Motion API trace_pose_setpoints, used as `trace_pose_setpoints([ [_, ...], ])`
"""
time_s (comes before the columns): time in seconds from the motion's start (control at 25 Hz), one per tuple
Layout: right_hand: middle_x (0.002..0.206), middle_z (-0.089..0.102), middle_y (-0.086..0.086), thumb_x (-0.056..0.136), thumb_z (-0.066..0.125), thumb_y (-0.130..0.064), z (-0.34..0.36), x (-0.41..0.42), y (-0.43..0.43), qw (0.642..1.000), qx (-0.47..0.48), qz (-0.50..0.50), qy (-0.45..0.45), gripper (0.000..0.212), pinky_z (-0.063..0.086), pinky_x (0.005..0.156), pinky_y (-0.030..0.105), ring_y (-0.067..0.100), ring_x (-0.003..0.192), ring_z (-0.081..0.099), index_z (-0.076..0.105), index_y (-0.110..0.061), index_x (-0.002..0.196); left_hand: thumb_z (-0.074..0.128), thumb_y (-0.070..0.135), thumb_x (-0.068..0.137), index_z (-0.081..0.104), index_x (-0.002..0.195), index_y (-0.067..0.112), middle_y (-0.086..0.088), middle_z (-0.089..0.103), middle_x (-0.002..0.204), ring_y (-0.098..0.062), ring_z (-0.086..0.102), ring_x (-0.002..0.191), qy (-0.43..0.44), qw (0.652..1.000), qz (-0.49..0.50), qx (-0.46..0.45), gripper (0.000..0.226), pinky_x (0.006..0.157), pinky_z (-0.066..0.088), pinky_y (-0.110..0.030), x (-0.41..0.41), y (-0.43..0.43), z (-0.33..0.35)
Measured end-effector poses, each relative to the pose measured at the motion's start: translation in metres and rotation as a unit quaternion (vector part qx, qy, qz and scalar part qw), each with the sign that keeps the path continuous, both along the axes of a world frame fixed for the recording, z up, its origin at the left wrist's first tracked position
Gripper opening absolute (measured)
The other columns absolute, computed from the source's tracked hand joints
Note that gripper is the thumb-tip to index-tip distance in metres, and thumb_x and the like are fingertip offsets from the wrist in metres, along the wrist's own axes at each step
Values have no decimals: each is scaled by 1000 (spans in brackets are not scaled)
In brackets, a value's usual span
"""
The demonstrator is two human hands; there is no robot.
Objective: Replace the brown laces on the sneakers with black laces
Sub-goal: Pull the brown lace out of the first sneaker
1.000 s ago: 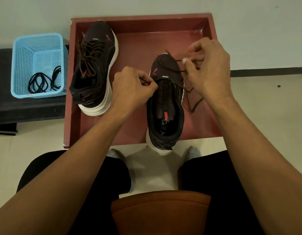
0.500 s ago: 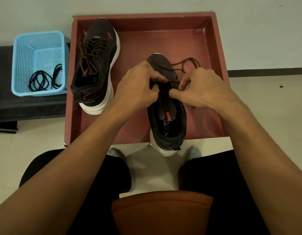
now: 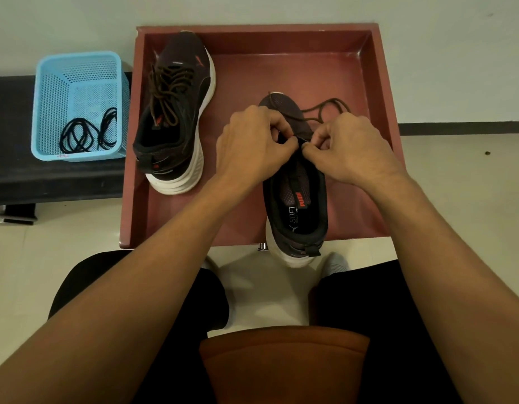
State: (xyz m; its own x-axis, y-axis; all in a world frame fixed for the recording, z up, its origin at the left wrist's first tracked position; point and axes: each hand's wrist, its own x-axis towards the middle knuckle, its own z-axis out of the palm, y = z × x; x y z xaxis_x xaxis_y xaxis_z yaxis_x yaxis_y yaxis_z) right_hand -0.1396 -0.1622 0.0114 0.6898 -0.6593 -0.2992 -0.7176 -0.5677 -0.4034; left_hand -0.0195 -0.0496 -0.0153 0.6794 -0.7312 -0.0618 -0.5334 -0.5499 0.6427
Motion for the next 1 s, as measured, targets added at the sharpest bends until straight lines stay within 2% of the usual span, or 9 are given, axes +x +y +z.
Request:
trace_pose_setpoints([
  [0.2, 80, 64, -13, 91, 72, -43, -5, -3, -2, 999, -23, -24, -21, 14, 45, 70, 29, 16, 78, 62, 77, -31, 89, 74, 35, 81, 74, 71, 23, 13, 60, 59, -1, 50, 55, 167, 967, 125, -149, 16, 55, 44, -23, 22, 13, 10],
  [0.36, 76, 64, -15, 90, 73, -43, -6, -4, -4, 999, -12, -19, -25, 13, 48, 71, 29, 14, 75, 64, 73, -34, 81, 69, 27, 93, 69, 77, 14, 5, 50, 57, -10, 47, 53, 204, 921, 232, -236, 20, 46, 43, -25, 41, 21, 11],
  [0.44, 76, 63, -15, 90, 73, -43, -6, -4, -4, 999, -13, -16, -25, 14, 51, 73, 30, 16, 78, 65, 70, -35, 79, 70, 30, 95, 69, 84, 11, 2, 51, 60, -10, 48, 50, 205, 919, 234, -244, 22, 46, 46, -28, 43, 21, 7],
  [0.52, 76, 63, -15, 91, 72, -43, -6, -5, -5, 999, -18, -13, -25, 15, 51, 72, 31, 17, 78, 65, 70, -34, 79, 71, 42, 95, 70, 88, 12, 3, 57, 65, -9, 53, 52, 136, 949, 188, -214, 31, 52, 49, -32, 37, 19, 4],
  [0.6, 77, 64, -13, 91, 72, -42, -6, -4, -4, 999, -20, -8, -26, 15, 49, 71, 30, 17, 77, 65, 72, -31, 80, 71, 51, 91, 73, 86, 20, 7, 62, 69, -6, 56, 59, 2, 981, 94, -170, 32, 61, 50, -29, 27, 17, 4],
  [0.72, 77, 67, -9, 91, 71, -43, -5, -3, -4, 999, -26, 3, -22, 17, 54, 71, 32, 18, 76, 67, 72, -31, 79, 71, 50, 91, 78, 103, 37, 13, 58, 84, -12, 62, 79, -106, 990, -79, -50, 19, 69, 51, -36, 13, 8, 7],
  [0.8, 79, 67, -8, 91, 69, -44, -4, -3, -3, 999, -30, 8, -19, 17, 56, 71, 34, 20, 77, 67, 70, -32, 79, 70, 50, 92, 77, 114, 43, 16, 51, 91, -18, 64, 91, -136, 985, -102, 27, 23, 70, 47, -35, 9, 4, 7],
  [0.88, 79, 66, -8, 91, 70, -47, -3, -4, -2, 999, -44, 6, -16, 15, 52, 67, 32, 19, 75, 65, 72, -34, 83, 70, 50, 93, 76, 114, 45, 14, 55, 96, -22, 65, 96, -166, 981, -91, 40, 22, 70, 44, -35, 5, 2, 5],
  [1.0, 82, 67, -7, 87, 75, -54, -3, -1, 1, 996, -77, -27, -25, 20, 51, 65, 31, 17, 73, 65, 76, -34, 91, 70, 49, 92, 78, 110, 43, 7, 67, 105, -28, 68, 96, -201, 975, -87, 37, 20, 71, 51, -40, 1, 1, 4],
])
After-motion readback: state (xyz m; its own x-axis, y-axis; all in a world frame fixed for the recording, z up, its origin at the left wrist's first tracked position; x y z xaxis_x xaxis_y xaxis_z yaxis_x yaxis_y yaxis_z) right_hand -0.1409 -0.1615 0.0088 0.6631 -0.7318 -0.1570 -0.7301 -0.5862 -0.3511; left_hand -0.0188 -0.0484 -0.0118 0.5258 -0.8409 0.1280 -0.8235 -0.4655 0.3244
